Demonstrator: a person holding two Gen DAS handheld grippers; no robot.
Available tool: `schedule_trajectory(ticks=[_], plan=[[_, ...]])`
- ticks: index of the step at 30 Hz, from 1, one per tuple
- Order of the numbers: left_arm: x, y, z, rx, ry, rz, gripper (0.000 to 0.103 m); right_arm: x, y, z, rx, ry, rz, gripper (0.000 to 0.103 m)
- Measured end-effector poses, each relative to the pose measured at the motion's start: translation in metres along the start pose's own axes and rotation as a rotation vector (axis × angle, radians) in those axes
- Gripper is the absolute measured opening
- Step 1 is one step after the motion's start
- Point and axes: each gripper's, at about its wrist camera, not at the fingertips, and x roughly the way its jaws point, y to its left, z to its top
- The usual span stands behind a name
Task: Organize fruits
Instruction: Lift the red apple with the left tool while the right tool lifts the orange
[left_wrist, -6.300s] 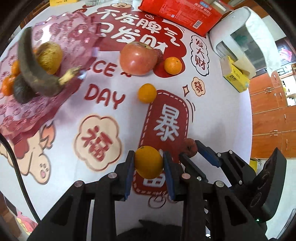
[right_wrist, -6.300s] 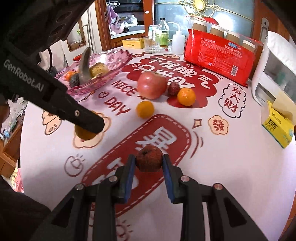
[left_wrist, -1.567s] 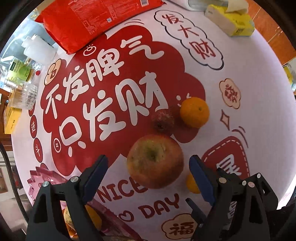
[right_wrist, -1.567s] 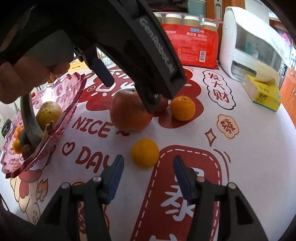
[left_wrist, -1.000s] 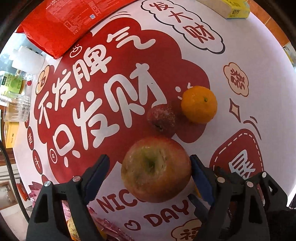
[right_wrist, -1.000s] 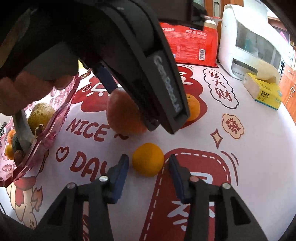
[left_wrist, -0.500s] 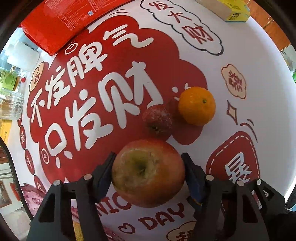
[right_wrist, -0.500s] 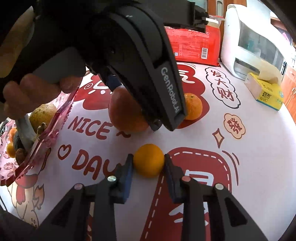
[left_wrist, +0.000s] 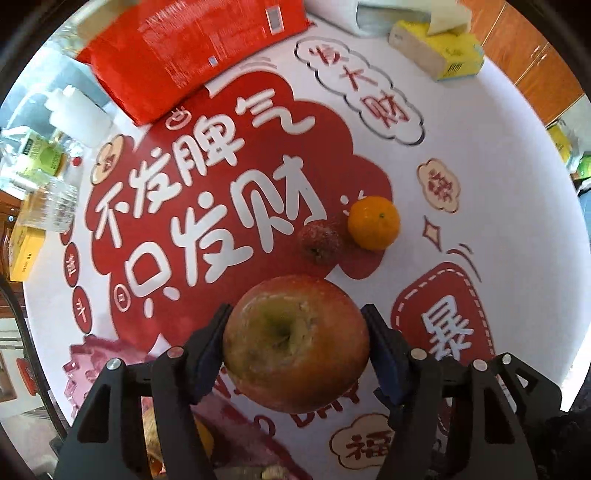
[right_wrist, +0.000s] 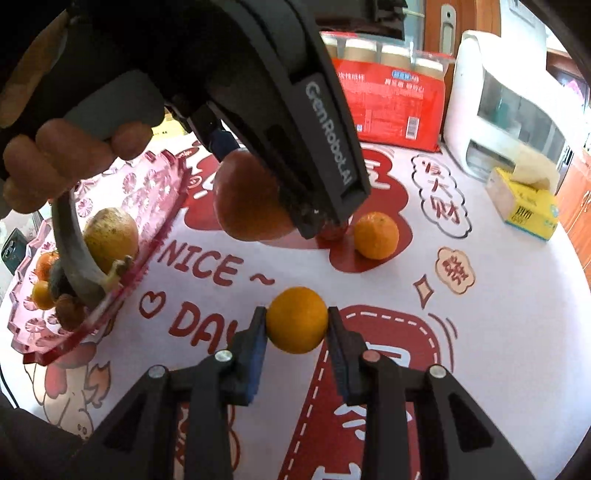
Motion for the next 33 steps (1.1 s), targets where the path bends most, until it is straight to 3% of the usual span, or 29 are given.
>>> schedule_trajectory(ticks=[10, 21, 33], plan=[[-0.081, 0.010, -0.042, -0.021, -0.142, -0.009, 0.068, -0.047, 0.028, 0.012, -0.023, -0.076, -0.048, 0.031], [-0.153, 0.050, -0.109, -0.092, -0.251, -0.036, 0.068, -0.089, 0.074, 0.022, -0.006, -0.134, -0.063, 0.031], [-0.178, 0.126, -0.184, -0.231, -0.284, -0.010, 0.068, -0.095, 0.134, 0.009, -0.018, -0.115, 0.008, 0.031]])
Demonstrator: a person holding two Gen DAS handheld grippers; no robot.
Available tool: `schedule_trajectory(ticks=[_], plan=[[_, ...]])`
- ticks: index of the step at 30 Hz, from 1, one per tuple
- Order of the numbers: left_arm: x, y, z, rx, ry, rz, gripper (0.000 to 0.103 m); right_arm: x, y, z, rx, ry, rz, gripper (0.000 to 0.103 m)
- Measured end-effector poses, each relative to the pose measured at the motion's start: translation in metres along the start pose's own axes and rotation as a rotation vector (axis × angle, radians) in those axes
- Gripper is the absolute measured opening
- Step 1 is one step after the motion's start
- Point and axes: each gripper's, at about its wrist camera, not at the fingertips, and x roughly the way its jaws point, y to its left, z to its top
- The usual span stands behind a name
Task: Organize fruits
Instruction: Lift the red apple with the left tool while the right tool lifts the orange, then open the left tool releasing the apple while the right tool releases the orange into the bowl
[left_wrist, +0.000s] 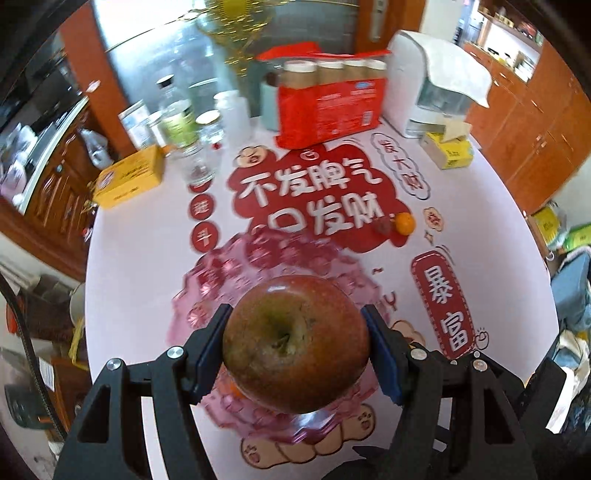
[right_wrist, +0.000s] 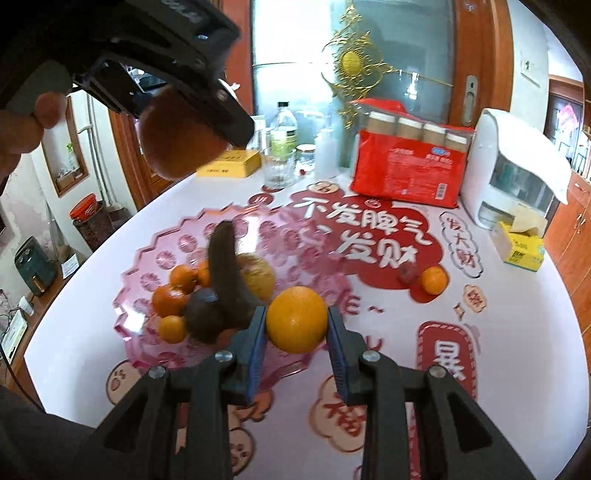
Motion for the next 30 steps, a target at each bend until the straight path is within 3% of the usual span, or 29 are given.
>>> schedule_trajectory(ticks=[13, 30], plan=[[0.032, 0.070, -0.049, -0.080, 0.053, -0.042, 0.068, 0.026, 0.047, -0.010, 0.036, 0.078, 0.060, 0.031], [0.108, 0.106, -0.075, -0.140, 0.104, -0.092, 0.068, 0.061, 0.075, -0.017, 0.021, 0.204, 0.068, 0.032]])
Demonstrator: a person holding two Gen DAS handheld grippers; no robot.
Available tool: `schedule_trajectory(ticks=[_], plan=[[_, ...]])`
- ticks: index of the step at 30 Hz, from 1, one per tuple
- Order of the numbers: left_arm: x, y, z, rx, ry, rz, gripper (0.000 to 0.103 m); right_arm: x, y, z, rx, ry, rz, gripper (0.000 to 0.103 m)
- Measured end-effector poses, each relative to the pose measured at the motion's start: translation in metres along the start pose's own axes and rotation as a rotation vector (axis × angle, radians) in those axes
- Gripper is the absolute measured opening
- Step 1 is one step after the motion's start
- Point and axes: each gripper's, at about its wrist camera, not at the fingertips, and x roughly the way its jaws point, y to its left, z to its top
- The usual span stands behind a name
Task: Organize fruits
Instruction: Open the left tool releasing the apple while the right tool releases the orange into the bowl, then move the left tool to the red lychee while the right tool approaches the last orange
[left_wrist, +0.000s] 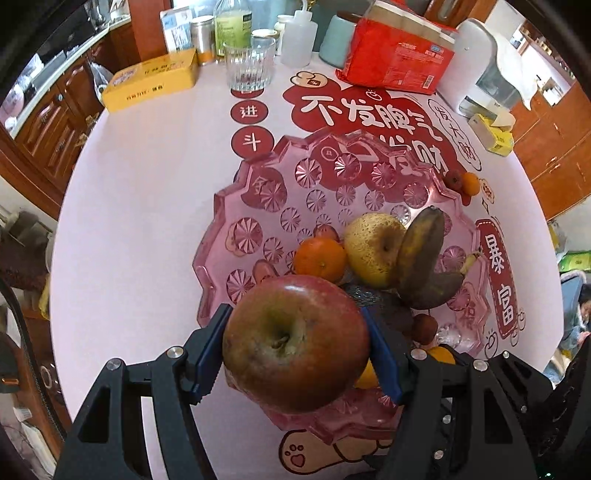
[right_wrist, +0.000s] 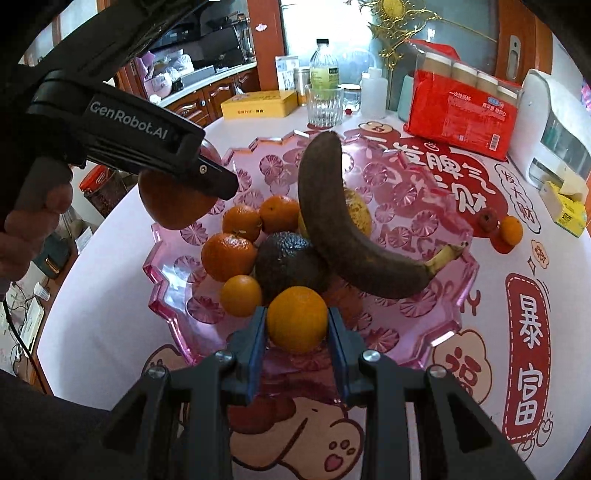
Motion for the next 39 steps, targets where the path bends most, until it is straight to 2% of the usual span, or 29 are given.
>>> schedule_trajectory(ticks=[6, 9, 12, 13, 17, 22, 26, 32, 39], plan=[[0.010, -0.001, -0.001, -0.002, 0.034, -0.009, 0.068, 0.003, 0.000, 0.001, -0.004, 0.022, -0.006, 0.032], [0.009, -0.002, -0.001, -0.006, 0.026, -0.014, 0.068, 0.001, -0.002, 0.002, -0.001, 0.016, -0.010, 0.032], [-0.003, -0.003, 0.002, -0.006, -0.020, -0.019, 0.080, -0.001, -0.003, 0.002, 0.006, 0.014, -0.008, 0.032], [-0.007, -0.005, 0.003, -0.003, -0.033, -0.026, 0.081, -0.003, -0.004, 0.002, 0.009, 0.012, -0.007, 0.032], [-0.019, -0.011, 0.004, -0.002, -0.055, -0.033, 0.082, -0.011, -0.008, 0.001, 0.028, -0.007, -0.003, 0.041], [-0.029, -0.028, -0.005, 0.010, -0.066, -0.065, 0.085, -0.032, -0.021, 0.001, 0.070, -0.053, 0.004, 0.048], [-0.030, -0.047, -0.017, 0.010, -0.051, -0.111, 0.086, -0.046, -0.040, -0.001, 0.107, -0.068, -0.007, 0.052], [-0.028, -0.082, -0.030, 0.050, -0.025, -0.160, 0.086, -0.069, -0.080, -0.013, 0.160, -0.065, -0.048, 0.053], [-0.019, -0.128, -0.036, 0.064, 0.007, -0.170, 0.086, -0.095, -0.135, -0.023, 0.117, -0.059, -0.127, 0.053]])
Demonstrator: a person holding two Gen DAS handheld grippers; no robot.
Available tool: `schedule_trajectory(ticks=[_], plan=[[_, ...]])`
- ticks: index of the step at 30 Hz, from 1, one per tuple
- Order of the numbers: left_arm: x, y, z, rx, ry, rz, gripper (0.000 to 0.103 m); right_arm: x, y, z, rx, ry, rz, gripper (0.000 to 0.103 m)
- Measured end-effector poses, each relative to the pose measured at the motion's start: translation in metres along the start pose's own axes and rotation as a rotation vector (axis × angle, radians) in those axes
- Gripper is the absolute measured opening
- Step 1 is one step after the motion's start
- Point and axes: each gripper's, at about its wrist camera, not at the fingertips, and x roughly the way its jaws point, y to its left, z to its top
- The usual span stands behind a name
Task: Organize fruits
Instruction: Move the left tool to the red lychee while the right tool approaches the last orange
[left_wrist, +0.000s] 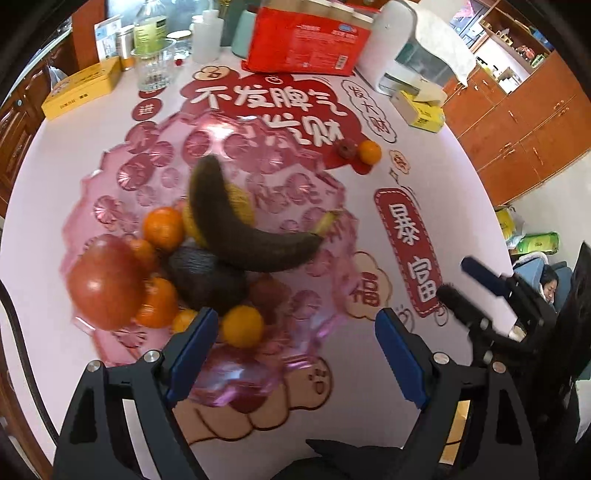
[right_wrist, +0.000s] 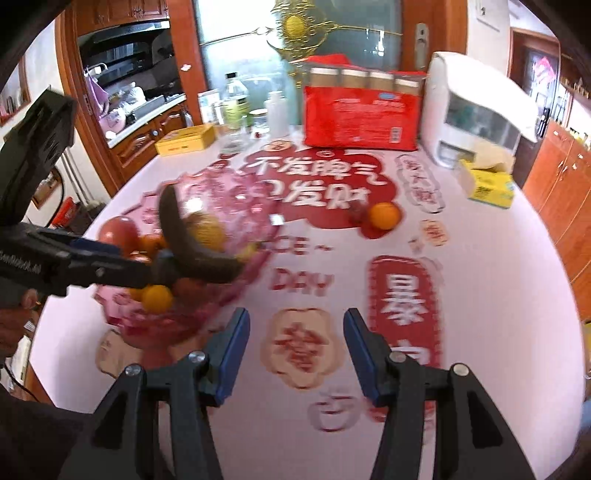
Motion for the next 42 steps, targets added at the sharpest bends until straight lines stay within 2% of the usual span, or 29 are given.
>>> schedule_trajectory(ticks=[5, 10, 16, 22, 26, 33, 42], plan=[[0.006, -0.036, 0.008, -0.007, -0.011, 0.014, 0.086, -0.011, -0.047, 0.008, -0.042, -0.006, -0.019, 0.053], [0.012, -0.064, 0.025, -0.037, -0.033, 0.029, 0.086, -0.015, -0.085, 0.021, -0.134, -0.011, 0.004, 0.058], [0.027, -0.098, 0.057, -0.072, -0.062, 0.098, 0.086, -0.013, -0.121, 0.040, -0.252, -0.031, 0.065, 0.061], [0.039, -0.116, 0.095, -0.085, -0.088, 0.163, 0.086, 0.000, -0.151, 0.064, -0.360, -0.062, 0.107, 0.061], [0.050, -0.121, 0.119, -0.073, -0.096, 0.210, 0.086, 0.016, -0.167, 0.082, -0.399, -0.075, 0.130, 0.062], [0.073, -0.117, 0.159, -0.114, -0.082, 0.285, 0.086, 0.050, -0.180, 0.106, -0.435, -0.100, 0.158, 0.062], [0.111, -0.099, 0.195, -0.238, -0.060, 0.292, 0.086, 0.095, -0.182, 0.119, -0.360, -0.102, 0.208, 0.062]])
